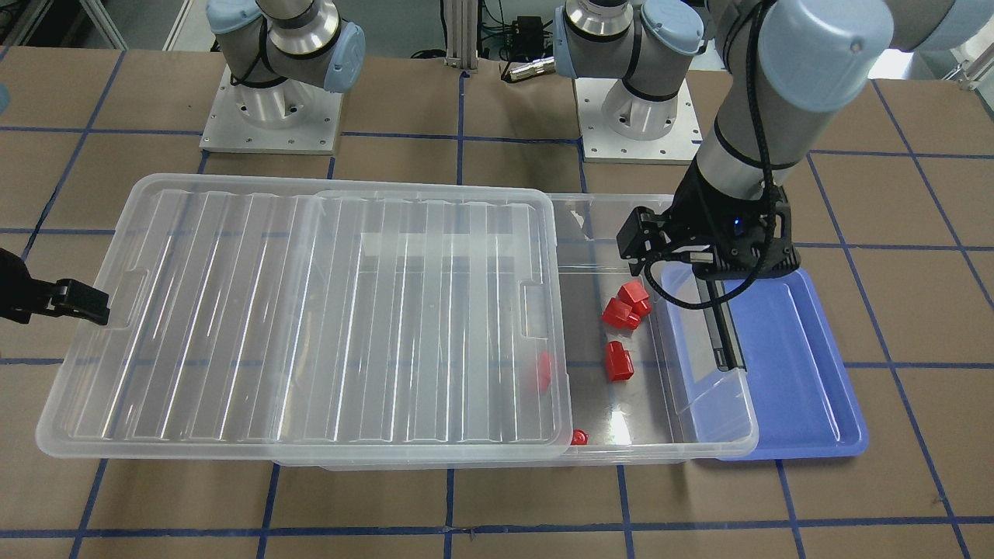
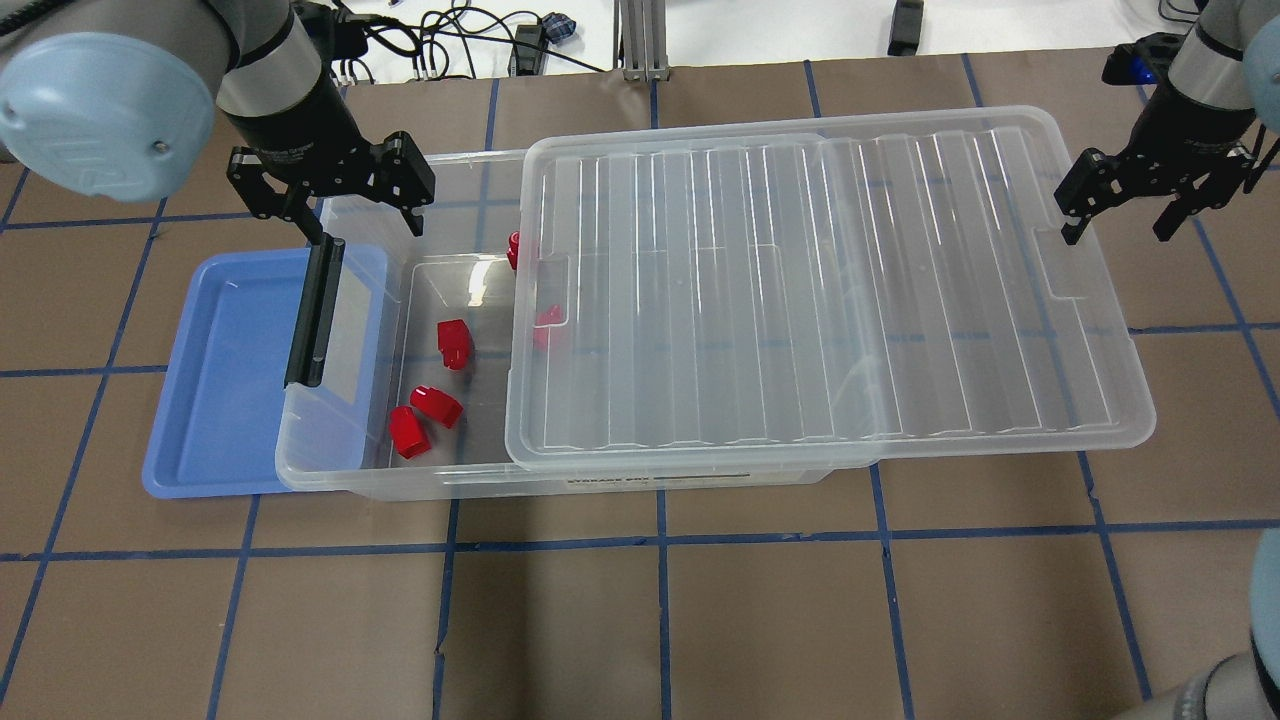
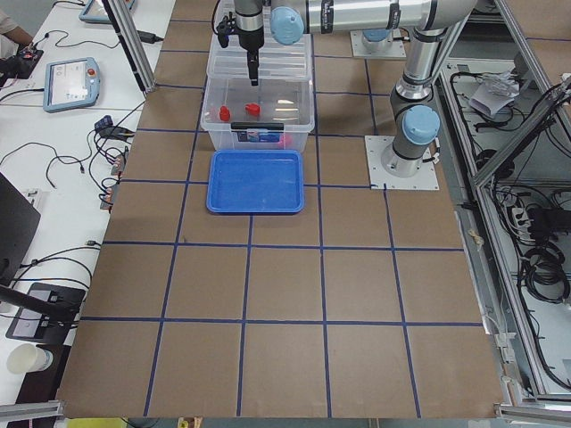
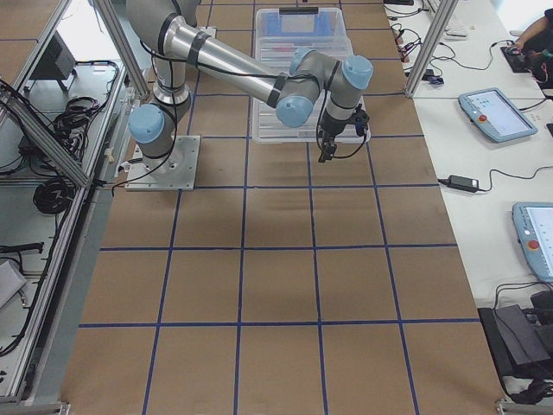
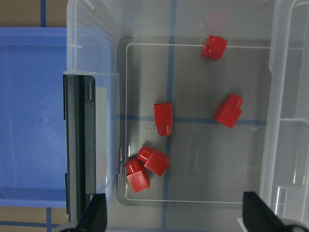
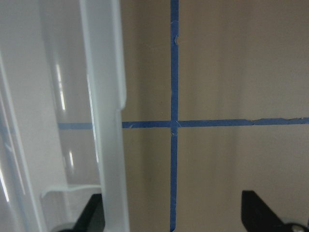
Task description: Place red block in blue tray from box
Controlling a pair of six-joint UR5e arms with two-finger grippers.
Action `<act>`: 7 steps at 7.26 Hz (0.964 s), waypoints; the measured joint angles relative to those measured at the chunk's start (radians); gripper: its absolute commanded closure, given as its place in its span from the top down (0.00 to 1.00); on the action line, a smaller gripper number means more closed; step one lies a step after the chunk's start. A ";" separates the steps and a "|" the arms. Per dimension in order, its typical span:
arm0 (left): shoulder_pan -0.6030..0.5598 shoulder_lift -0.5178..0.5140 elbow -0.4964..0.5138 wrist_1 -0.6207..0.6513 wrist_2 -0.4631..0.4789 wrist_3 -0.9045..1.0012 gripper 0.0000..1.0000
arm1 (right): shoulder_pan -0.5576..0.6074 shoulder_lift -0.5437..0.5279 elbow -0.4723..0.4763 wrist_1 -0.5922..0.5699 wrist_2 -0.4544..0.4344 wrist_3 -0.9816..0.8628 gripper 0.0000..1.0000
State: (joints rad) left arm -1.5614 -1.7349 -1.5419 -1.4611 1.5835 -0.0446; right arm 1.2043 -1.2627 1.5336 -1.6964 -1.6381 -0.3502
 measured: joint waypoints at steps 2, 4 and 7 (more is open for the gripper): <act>0.000 -0.079 -0.016 0.080 0.000 0.011 1.00 | 0.000 -0.006 -0.002 0.002 0.000 0.001 1.00; -0.004 -0.153 -0.028 0.156 -0.006 0.016 1.00 | 0.002 -0.049 -0.017 0.025 0.005 0.013 1.00; -0.011 -0.194 -0.090 0.210 -0.008 0.002 1.00 | 0.011 -0.218 -0.023 0.144 0.015 0.057 1.00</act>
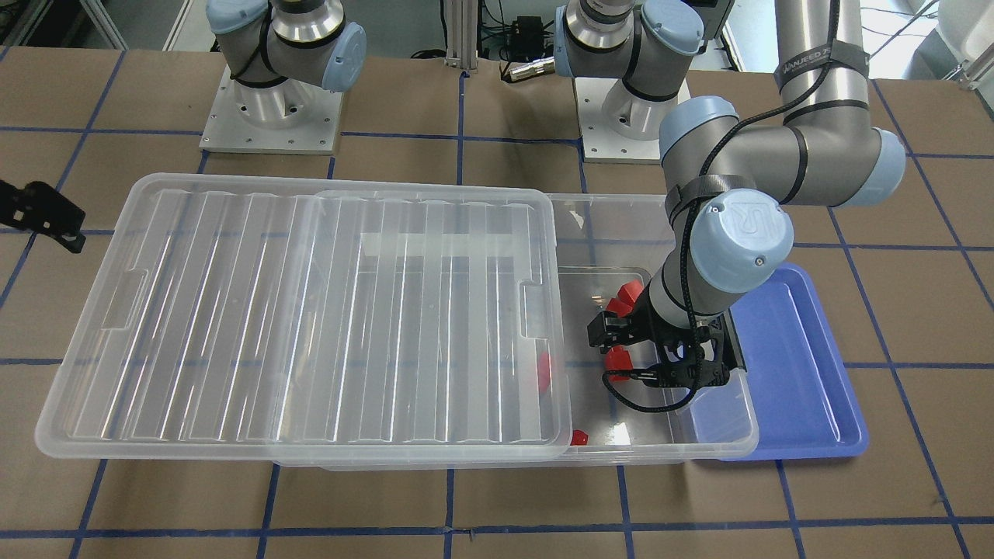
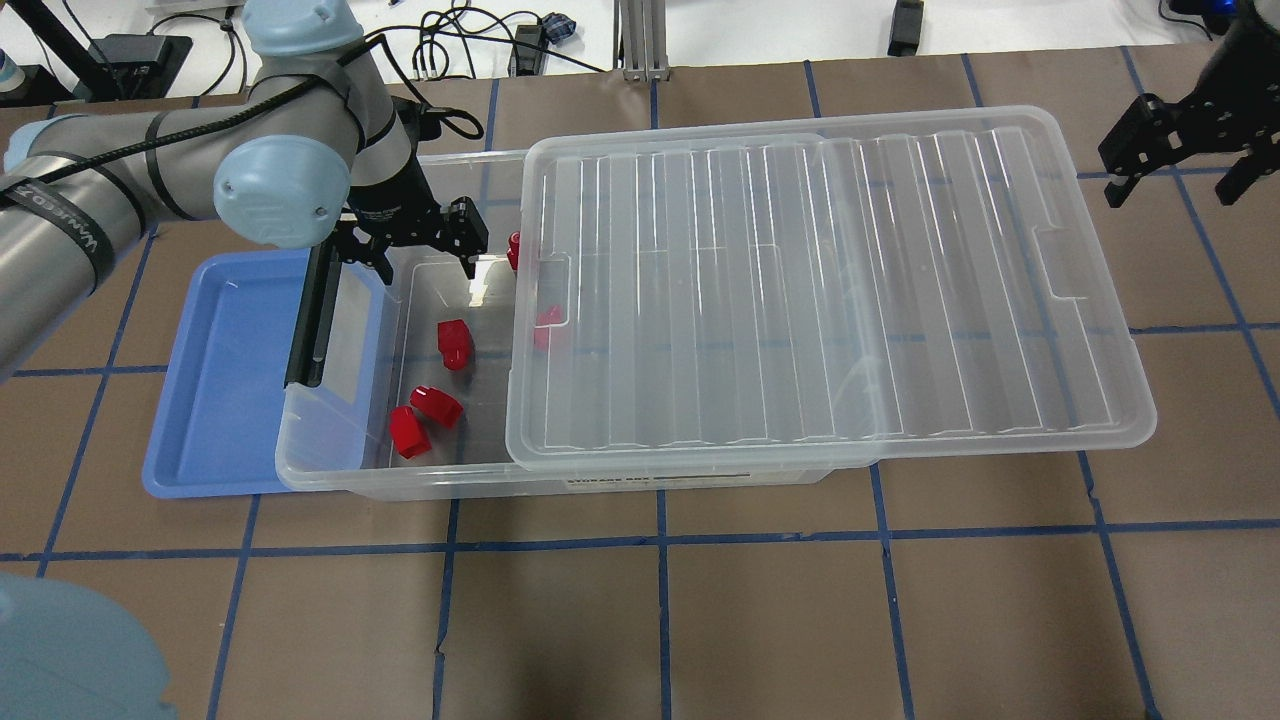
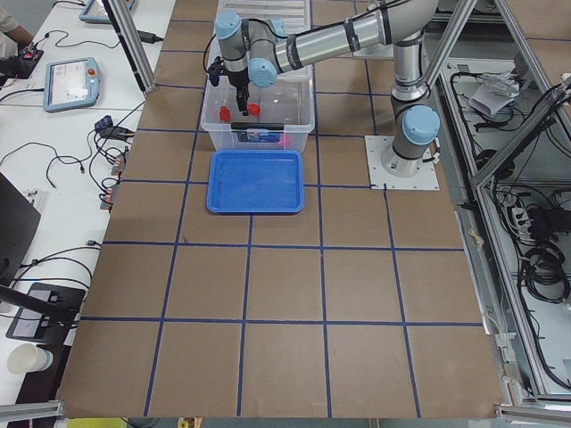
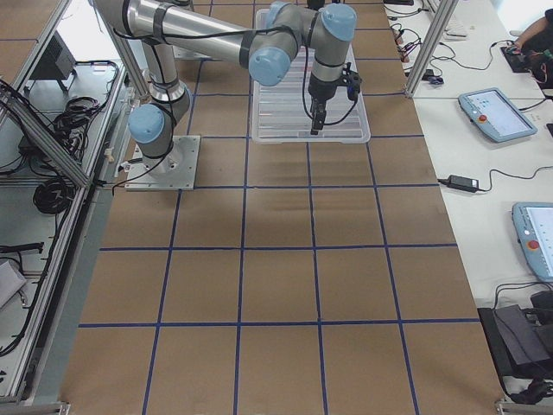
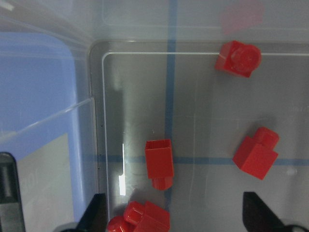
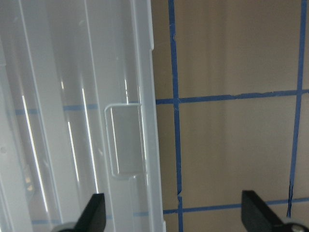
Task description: Place red block in blue tray from box
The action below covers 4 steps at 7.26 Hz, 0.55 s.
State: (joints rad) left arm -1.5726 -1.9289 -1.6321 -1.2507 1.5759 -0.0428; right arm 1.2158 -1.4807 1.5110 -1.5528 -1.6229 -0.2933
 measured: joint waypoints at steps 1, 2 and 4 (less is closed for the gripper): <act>0.002 -0.010 -0.018 0.033 -0.002 -0.004 1.00 | 0.001 -0.031 0.004 0.028 0.001 0.006 1.00; 0.004 -0.022 -0.030 0.063 -0.001 -0.004 1.00 | 0.001 -0.046 0.006 0.041 0.003 0.008 1.00; 0.001 -0.046 -0.058 0.100 0.005 -0.048 1.00 | 0.002 -0.047 0.009 0.046 0.004 0.008 1.00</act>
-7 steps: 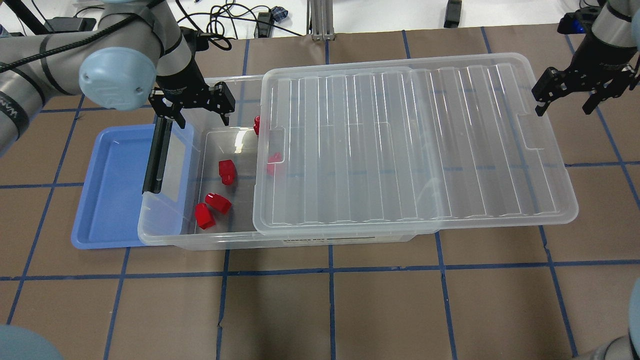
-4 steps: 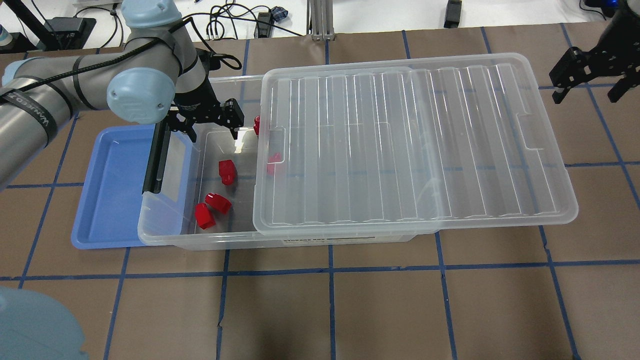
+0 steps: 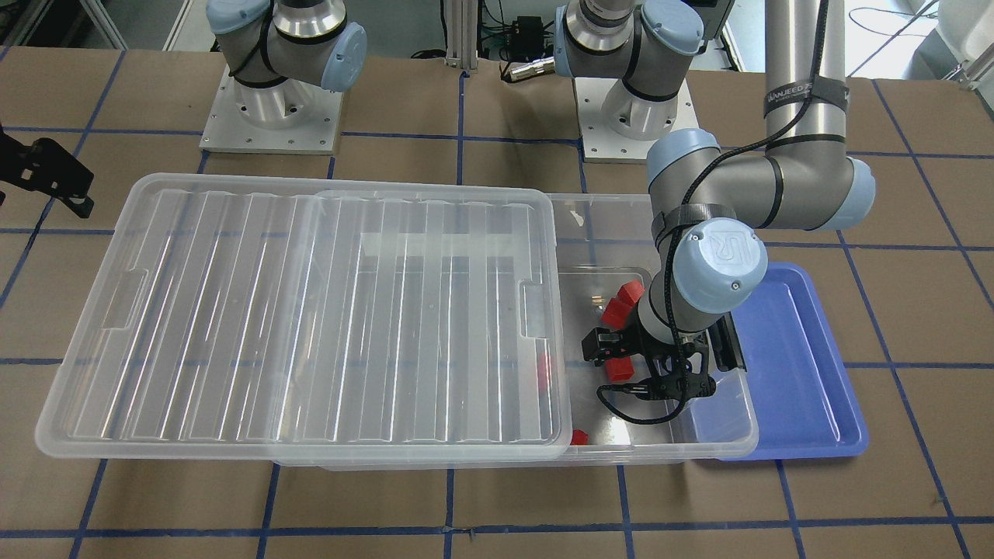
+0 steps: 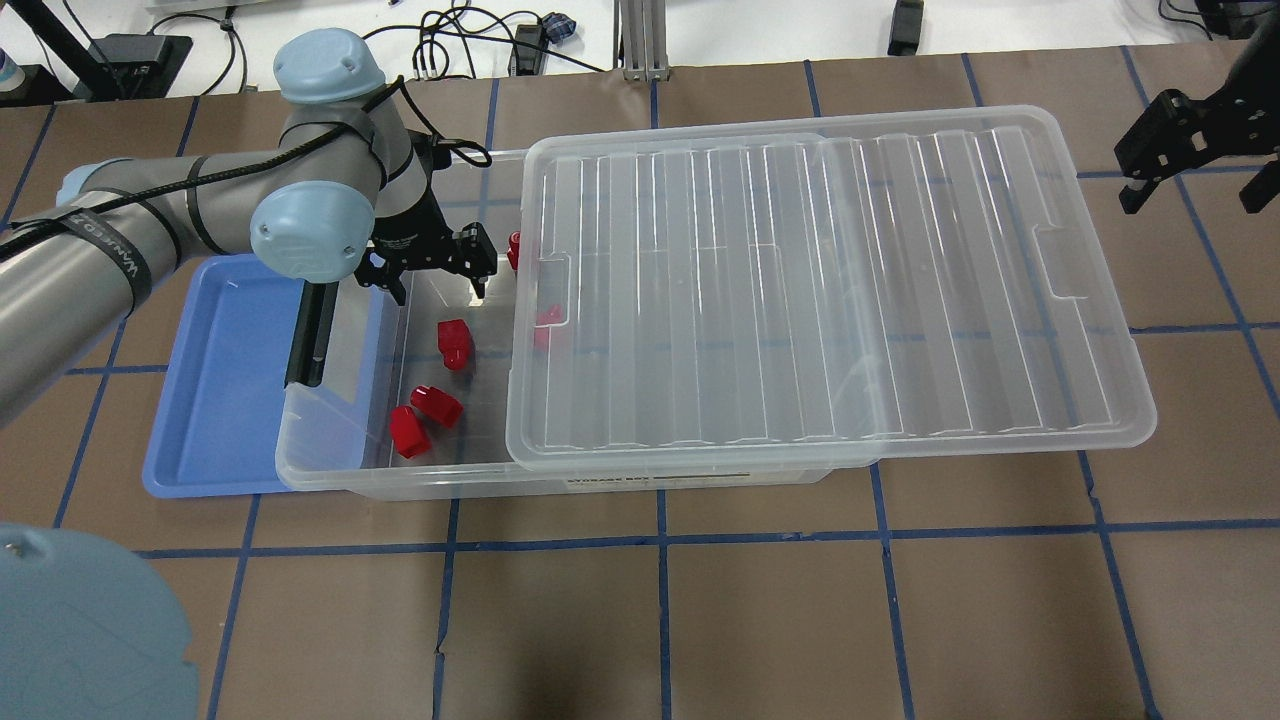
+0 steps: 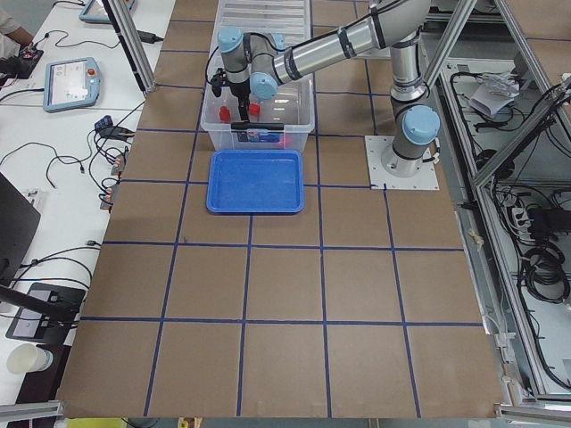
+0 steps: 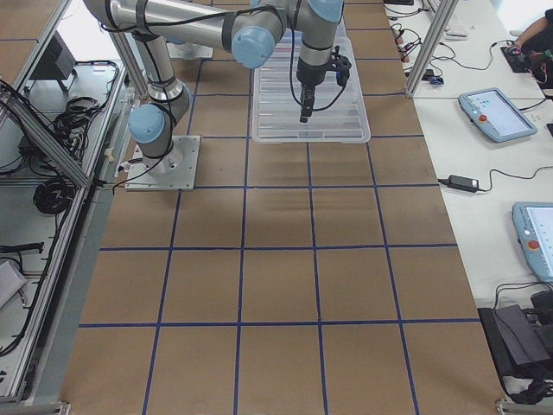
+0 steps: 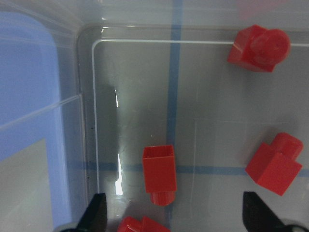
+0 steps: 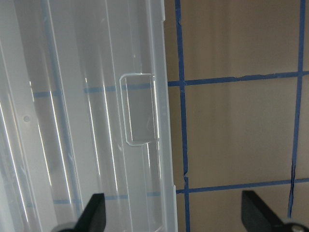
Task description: Place red block in blue tray from box
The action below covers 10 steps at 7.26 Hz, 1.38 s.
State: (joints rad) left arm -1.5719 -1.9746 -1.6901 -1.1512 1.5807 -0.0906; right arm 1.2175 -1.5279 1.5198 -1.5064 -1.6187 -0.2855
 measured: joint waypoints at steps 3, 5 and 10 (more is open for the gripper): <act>0.005 -0.028 -0.045 0.020 -0.001 -0.037 0.97 | -0.001 0.005 0.003 0.001 -0.010 -0.008 1.00; 0.004 -0.048 -0.051 0.021 0.000 -0.045 0.60 | -0.001 0.006 0.003 0.001 -0.013 -0.010 1.00; 0.004 -0.100 -0.048 0.116 0.002 -0.032 0.29 | -0.001 0.006 0.004 0.002 -0.015 -0.011 1.00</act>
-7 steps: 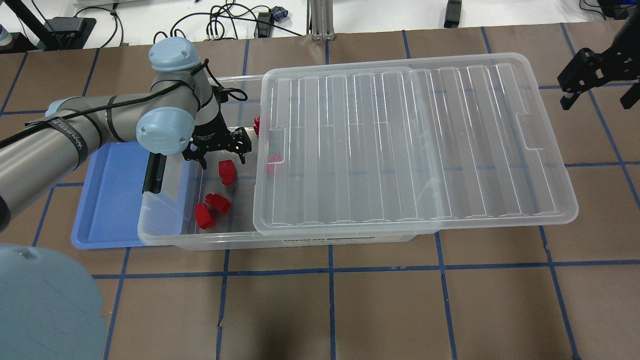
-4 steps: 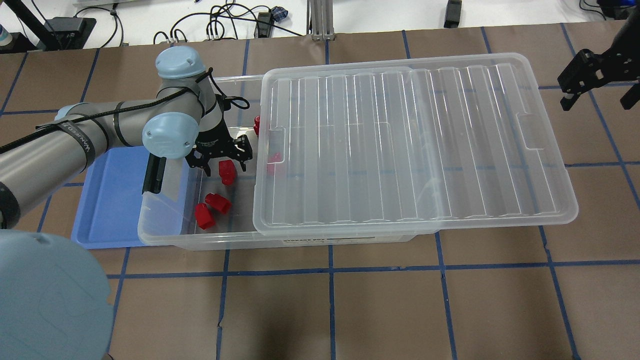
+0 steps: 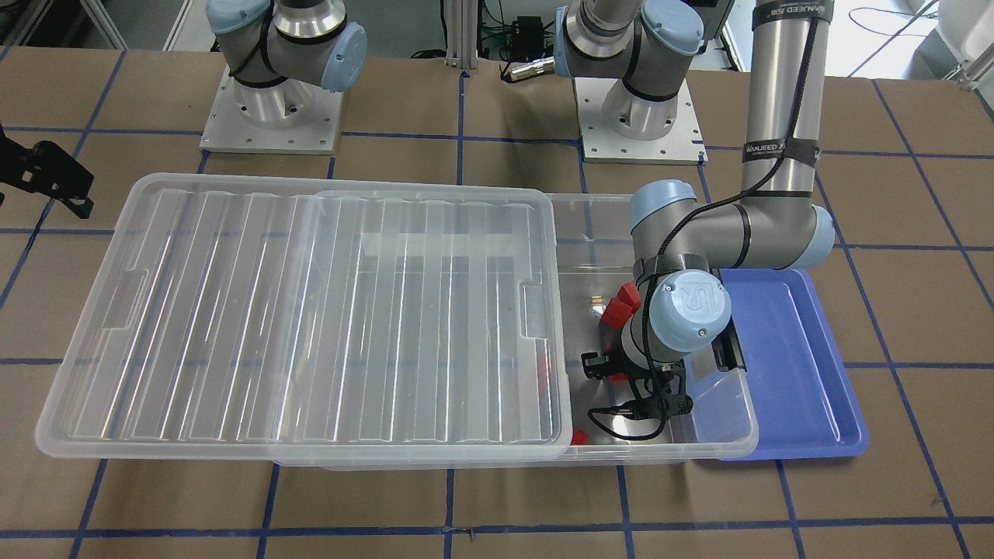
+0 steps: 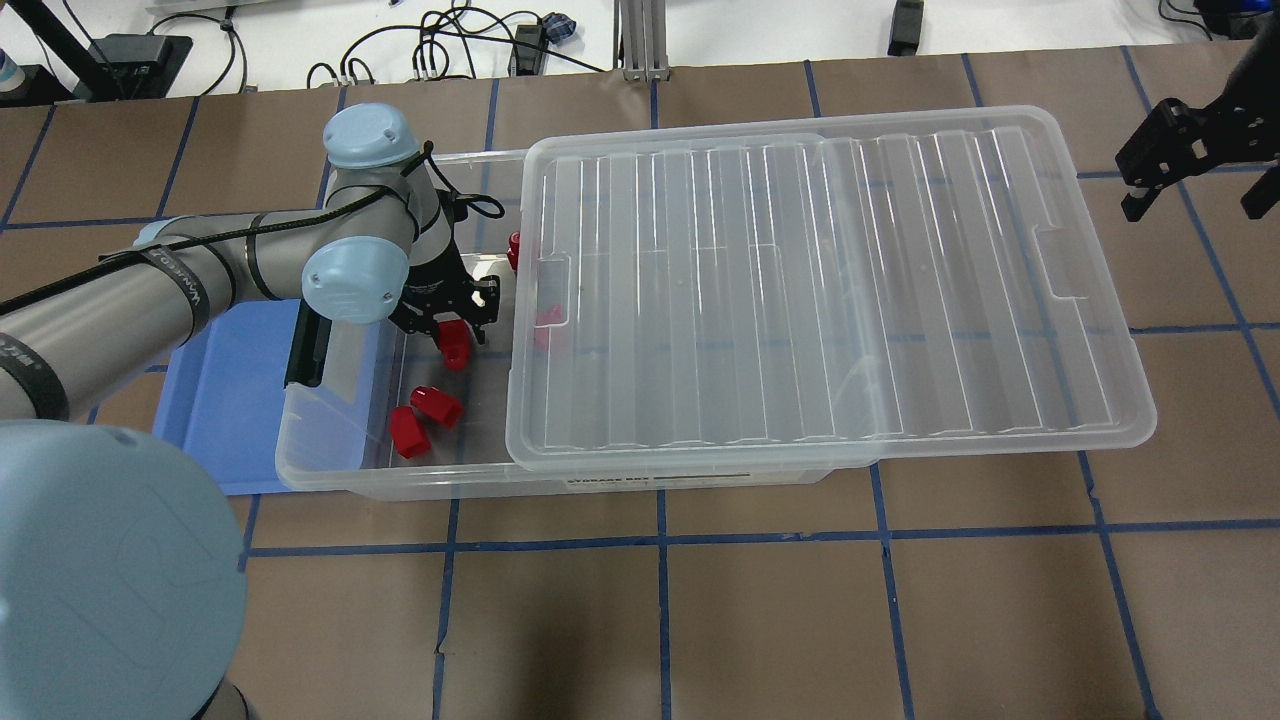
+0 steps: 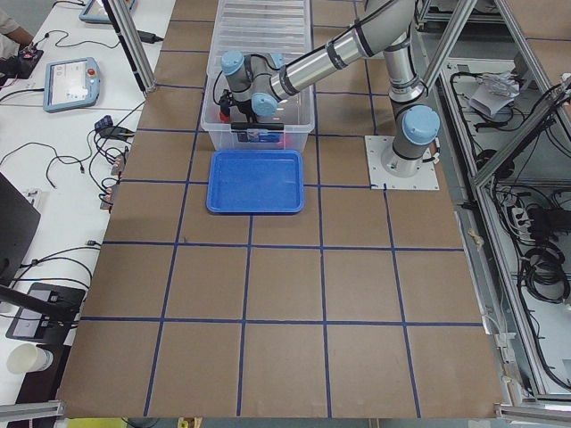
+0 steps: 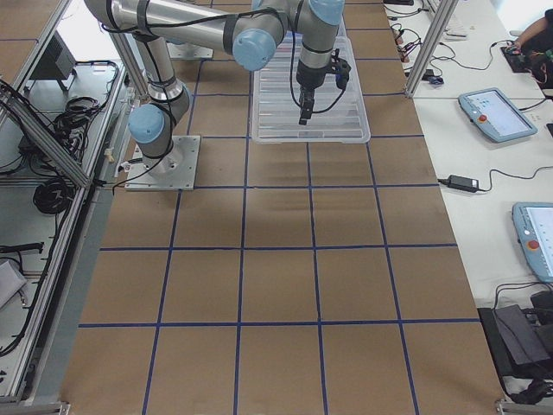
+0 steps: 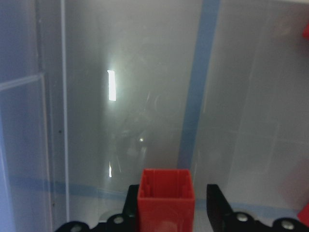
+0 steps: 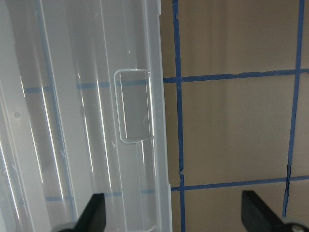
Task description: Place red block in blue tray from box
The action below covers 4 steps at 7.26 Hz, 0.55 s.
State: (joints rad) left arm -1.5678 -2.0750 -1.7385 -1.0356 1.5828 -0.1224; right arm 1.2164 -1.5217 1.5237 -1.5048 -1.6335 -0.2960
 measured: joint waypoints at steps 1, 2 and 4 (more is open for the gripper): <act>0.000 0.002 0.006 0.011 -0.002 0.000 0.14 | 0.000 0.001 0.001 0.000 0.000 0.000 1.00; -0.001 0.007 0.008 0.012 -0.003 0.000 0.10 | 0.000 0.001 0.001 0.000 -0.001 0.000 1.00; -0.001 0.024 0.005 -0.002 -0.003 0.000 0.09 | -0.001 0.001 0.002 0.000 -0.001 0.000 1.00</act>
State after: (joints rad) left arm -1.5686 -2.0508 -1.7330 -1.0379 1.5795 -0.1221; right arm 1.2151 -1.5210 1.5252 -1.5048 -1.6341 -0.2960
